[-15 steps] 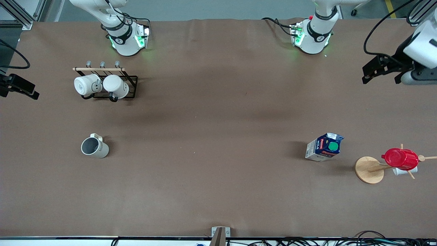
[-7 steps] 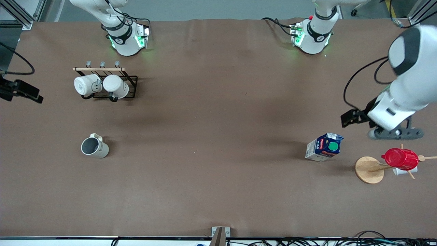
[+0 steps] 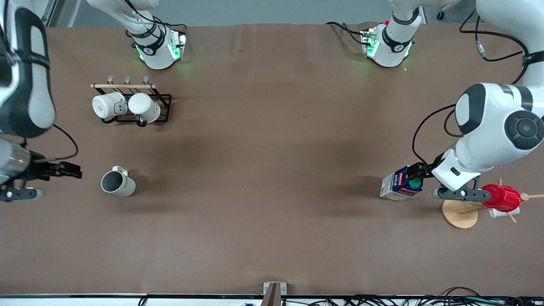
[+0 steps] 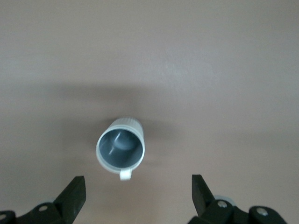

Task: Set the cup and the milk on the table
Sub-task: 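Grasp the white mug with the right gripper while the left gripper grasps the milk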

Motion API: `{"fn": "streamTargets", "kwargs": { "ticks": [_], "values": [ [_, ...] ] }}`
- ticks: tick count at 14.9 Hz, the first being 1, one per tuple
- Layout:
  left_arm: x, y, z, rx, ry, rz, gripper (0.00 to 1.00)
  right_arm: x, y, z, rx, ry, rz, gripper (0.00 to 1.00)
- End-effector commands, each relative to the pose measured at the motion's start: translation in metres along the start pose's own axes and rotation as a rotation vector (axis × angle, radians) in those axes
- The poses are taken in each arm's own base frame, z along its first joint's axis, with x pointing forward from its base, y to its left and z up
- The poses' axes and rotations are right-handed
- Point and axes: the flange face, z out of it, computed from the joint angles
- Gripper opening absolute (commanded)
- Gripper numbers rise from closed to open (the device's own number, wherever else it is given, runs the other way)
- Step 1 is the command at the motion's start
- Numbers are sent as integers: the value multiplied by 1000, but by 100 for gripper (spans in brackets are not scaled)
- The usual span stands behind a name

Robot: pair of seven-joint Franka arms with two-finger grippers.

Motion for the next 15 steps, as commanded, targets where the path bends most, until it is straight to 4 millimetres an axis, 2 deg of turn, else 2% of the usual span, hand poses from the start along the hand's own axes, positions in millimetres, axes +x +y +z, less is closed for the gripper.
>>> {"fn": "streamTargets", "kwargs": {
  "ticks": [1,3,6,9,12,13,14,15],
  "values": [
    [2,1,15,19,-16,40,100,-19,-4,50,-4,48,-76,100],
    [-1,1,27,18,-29,59,98,-18,-1,84,-8,46,-119,100],
    [-3,2,39,17,-50,66,93,-18,-4,108,18,22,-200,100],
    [-2,5,46,16,-61,72,80,-17,-2,136,47,24,-216,100],
    [-2,6,51,15,-67,73,64,-27,-6,156,43,26,-216,100],
    [-2,6,51,15,-67,73,55,-30,-6,163,38,32,-215,96],
    [-1,6,50,15,-66,73,48,-30,-8,167,36,36,-215,85],
    [-1,6,46,16,-66,71,41,-31,-8,167,37,32,-215,63]
  ]
}}
